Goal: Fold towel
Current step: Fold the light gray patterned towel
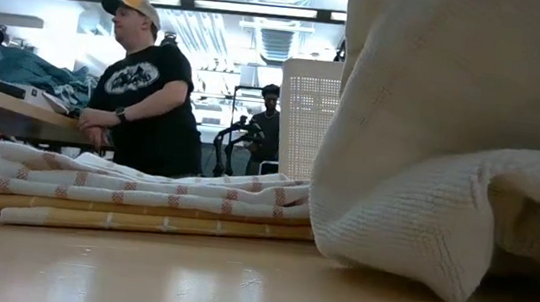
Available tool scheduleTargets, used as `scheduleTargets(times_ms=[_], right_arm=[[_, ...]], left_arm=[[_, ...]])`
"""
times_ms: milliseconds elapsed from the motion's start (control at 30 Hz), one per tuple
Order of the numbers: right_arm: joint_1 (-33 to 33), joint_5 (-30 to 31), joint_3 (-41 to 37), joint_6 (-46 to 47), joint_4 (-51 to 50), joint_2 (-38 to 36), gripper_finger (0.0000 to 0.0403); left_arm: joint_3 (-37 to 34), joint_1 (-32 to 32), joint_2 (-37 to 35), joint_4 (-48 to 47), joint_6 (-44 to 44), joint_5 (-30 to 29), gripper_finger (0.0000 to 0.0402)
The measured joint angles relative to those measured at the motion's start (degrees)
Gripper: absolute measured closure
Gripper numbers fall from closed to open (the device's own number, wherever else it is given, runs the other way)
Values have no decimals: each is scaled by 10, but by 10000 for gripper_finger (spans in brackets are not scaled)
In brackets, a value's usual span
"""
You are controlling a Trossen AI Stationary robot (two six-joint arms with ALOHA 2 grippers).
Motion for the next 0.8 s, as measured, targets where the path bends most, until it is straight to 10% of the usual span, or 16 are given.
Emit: scheduleTargets(times_ms=[333, 800], right_arm=[[-4, 75, 0, -31, 31, 5, 403], [8, 110, 58, -100, 46, -9, 403]], left_arm=[[0, 4, 13, 2, 37, -106, 265], [0, -5, 13, -38, 74, -105, 395]])
